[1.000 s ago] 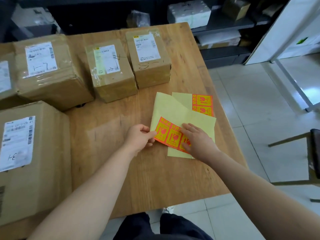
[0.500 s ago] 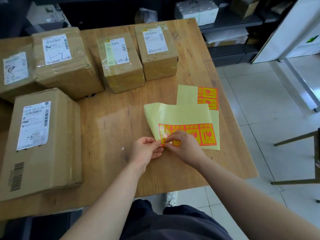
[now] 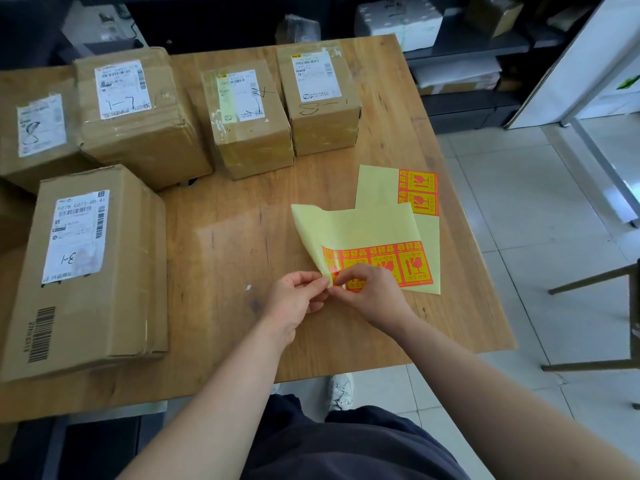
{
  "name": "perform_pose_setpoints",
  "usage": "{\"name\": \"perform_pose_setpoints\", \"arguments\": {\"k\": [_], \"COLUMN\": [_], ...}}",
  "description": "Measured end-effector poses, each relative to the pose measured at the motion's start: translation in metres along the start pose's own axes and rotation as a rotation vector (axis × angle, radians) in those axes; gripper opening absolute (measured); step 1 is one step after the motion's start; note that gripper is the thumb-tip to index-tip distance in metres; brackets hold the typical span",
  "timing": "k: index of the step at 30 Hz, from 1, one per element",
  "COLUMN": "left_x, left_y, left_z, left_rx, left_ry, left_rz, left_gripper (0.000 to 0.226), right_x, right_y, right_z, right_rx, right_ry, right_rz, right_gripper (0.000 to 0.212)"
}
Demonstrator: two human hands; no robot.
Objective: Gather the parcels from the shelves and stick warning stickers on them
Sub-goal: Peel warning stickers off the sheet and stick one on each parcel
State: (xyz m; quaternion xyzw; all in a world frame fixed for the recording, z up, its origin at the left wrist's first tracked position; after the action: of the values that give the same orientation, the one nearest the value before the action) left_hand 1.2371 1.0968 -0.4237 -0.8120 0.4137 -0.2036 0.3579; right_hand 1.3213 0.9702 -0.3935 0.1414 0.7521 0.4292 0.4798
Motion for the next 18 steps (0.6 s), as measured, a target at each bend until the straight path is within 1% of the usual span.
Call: {"name": "perform_pose_setpoints", "arguments": {"k": [7,11,18], "left_x": [0.0030,0.0024,0.0038], "left_y": [-0.0046,-0.0064,-0.0097], "left_z": [-0.0009,-0.0002,-0.0014], "left_rx": [0.062,0.091,0.112], "left_ry": [0.029,0.022,0.009], "left_rz": [0.112,0.140,0.096], "left_gripper": [0.005,0.006,0.006], "right_x": [0.0020,0.0024,-0.0028], "right_y": [-0.0033,-0.0052,-0.0016], "right_z": [-0.0003,0.0019,0.0002], "right_rx": [0.013,0.042,0.046], "right_ry": [0.049,0.043,0.029], "right_rz": [0.017,0.006,0.017], "right_gripper": [0.010,0.010,0.007]}}
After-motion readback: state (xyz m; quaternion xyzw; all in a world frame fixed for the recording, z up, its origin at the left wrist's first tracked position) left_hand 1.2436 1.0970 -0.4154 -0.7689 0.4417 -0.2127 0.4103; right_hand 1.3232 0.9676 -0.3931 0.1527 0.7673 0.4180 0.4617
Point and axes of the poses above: each hand's wrist, its own z-axis towards the middle knuckle, its own x-axis out of the palm, y = z × x, the point moved 8 cm from there along z, towards the middle knuckle, and after that the axes turned 2 degrees about -y, right-handed, at the moved point
